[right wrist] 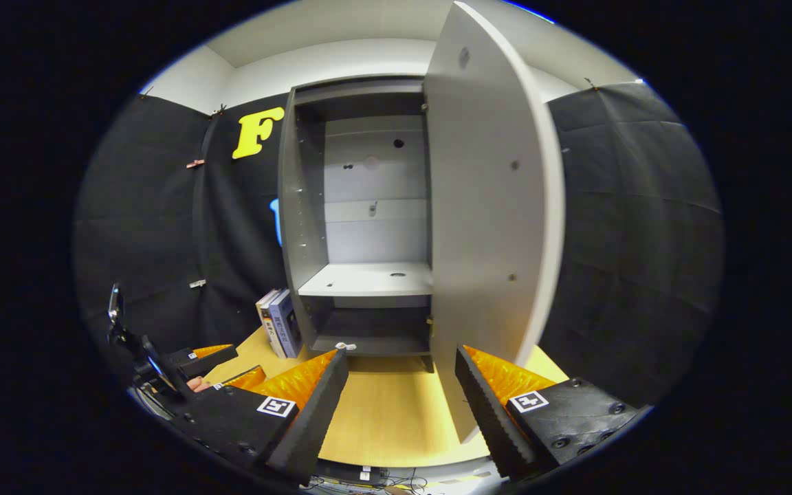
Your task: Open the cabinet door with the right hand, grasp the bottle in the cabinet with the left hand and place it on the coaster, then close the cabinet door with the right hand.
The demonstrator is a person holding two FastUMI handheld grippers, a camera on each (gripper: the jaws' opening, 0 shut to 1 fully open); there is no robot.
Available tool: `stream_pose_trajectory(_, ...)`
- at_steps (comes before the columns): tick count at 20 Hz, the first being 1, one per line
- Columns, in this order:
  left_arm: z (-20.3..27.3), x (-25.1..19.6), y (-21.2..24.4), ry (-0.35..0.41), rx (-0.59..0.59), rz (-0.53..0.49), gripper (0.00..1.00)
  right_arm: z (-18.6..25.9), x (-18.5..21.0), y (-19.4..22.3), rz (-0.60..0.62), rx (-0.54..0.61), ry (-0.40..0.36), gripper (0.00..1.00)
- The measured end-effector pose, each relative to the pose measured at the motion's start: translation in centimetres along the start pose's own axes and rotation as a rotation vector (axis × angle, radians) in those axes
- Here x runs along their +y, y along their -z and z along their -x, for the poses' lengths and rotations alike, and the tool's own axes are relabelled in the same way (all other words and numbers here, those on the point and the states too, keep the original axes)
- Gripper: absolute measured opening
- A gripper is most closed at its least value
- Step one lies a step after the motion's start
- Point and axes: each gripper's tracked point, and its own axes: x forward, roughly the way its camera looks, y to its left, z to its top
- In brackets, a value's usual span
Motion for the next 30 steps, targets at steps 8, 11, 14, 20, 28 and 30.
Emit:
stream_pose_trajectory(8,-0.8,-6.3,-5.8,0.095,-0.008,0.122,0.95,4.5,-10.8,-1.6,0.055,-0.062,0.188,1.00)
stream_pose_trajectory(11,-2.9,-9.0,-6.9,0.118,-0.008,0.170,0.95,2.8,-13.9,-3.2,0.028,-0.088,0.159,0.97)
stream_pose_trajectory(14,-5.1,-11.1,-8.5,0.101,-0.045,0.171,0.95,-0.3,-15.1,-4.1,0.023,-0.098,0.080,0.97)
stream_pose_trajectory(20,-7.5,-12.7,-9.1,0.004,-0.039,0.180,0.95,-4.2,-13.7,-4.2,0.032,-0.088,-0.134,0.98)
stream_pose_trajectory(28,-8.1,-11.3,-9.1,-0.080,-0.023,0.188,0.96,-4.9,-9.5,-3.6,0.033,-0.042,-0.301,0.94)
stream_pose_trajectory(30,-7.6,-10.7,-9.1,-0.075,-0.019,0.190,0.95,-4.8,-7.2,-3.6,0.026,-0.040,-0.333,0.94)
